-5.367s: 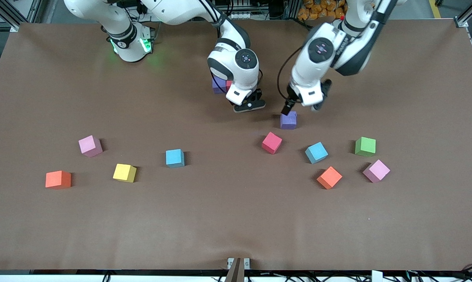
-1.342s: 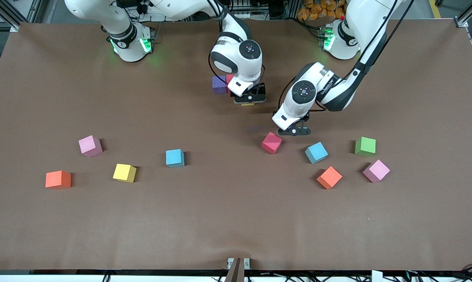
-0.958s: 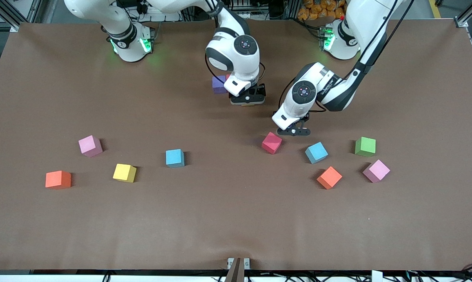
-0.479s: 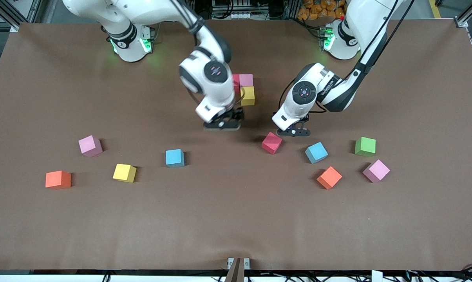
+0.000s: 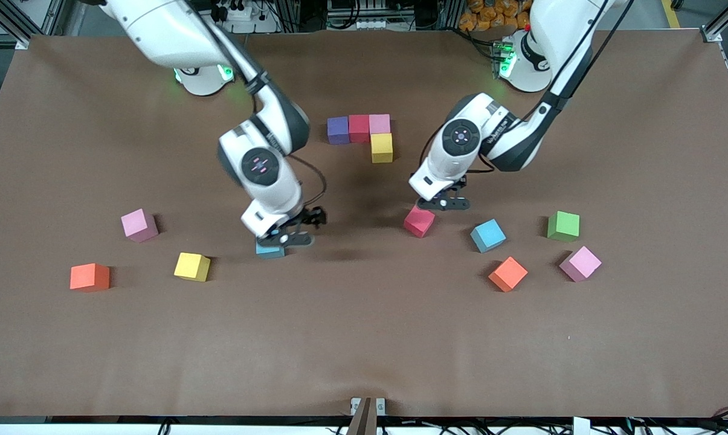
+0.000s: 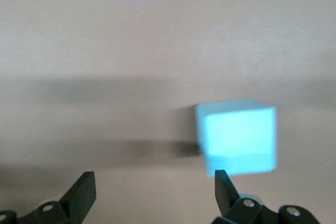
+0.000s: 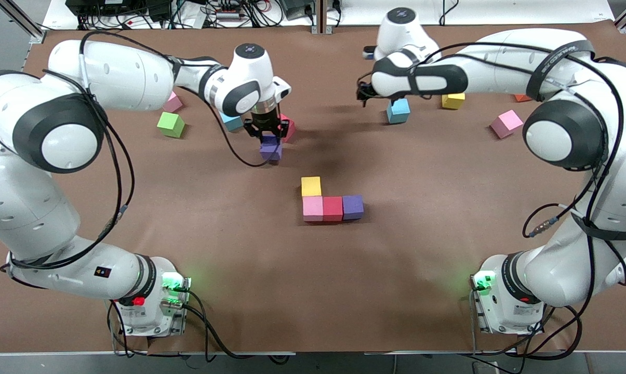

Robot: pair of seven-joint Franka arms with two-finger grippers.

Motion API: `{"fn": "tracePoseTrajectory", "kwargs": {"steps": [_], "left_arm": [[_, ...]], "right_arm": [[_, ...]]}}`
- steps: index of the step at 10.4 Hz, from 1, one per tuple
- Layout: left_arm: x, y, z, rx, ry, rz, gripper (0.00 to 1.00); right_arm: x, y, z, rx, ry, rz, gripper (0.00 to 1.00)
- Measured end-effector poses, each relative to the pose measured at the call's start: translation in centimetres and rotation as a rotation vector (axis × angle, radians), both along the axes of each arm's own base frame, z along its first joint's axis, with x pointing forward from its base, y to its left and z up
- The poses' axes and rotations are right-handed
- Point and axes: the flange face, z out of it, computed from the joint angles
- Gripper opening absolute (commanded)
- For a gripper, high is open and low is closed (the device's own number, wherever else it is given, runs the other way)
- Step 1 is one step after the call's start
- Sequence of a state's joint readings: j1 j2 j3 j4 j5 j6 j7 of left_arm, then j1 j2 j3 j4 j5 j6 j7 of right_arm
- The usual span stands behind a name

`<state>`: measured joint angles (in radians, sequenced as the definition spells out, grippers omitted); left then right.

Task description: Form number 2 with 11 blocks

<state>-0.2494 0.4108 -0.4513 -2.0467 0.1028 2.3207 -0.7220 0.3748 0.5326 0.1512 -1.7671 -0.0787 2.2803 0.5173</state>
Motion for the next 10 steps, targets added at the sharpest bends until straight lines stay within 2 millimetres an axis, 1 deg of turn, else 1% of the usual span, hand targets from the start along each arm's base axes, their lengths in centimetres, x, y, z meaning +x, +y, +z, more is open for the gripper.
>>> {"fn": "tracePoseTrajectory", "kwargs": {"steps": [1,2,3,4,5,7,10], "left_arm": [[-0.3,-1.7,0.9,-0.003,0.005,0.009,0.54],[-0.5,-3.6,1.6,-0.007,0.005,0.018,0.54],[-0.6,-5.0,1.9,-0.013,0.005,0.028,0.55],[-0.7,-5.9,1.7,-0.017,0.009,0.043,0.56],[-0.8,-6.6,1.3,-0.015,0.017,0.069,0.56],[-1.4,-7.4,0.5,-0.003,0.032,0.125,0.56],[-3.1,-8.8,-0.6,0.013,0.051,0.138,0.56]], "right_arm": [[1.1,-2.1,-0.4,0.000,0.005,0.012,1.00],[1.8,-3.4,-0.6,0.000,0.006,0.022,1.00],[2.0,-3.7,-0.5,0.002,0.005,0.031,1.00],[1.9,-3.3,-0.4,0.003,0.009,0.038,1.00],[1.6,-2.8,-0.4,-0.002,0.023,0.046,1.00],[1.4,-3.0,-0.5,-0.012,0.042,0.045,1.00],[1.8,-4.8,-0.8,-0.031,0.079,0.049,1.00]]}}
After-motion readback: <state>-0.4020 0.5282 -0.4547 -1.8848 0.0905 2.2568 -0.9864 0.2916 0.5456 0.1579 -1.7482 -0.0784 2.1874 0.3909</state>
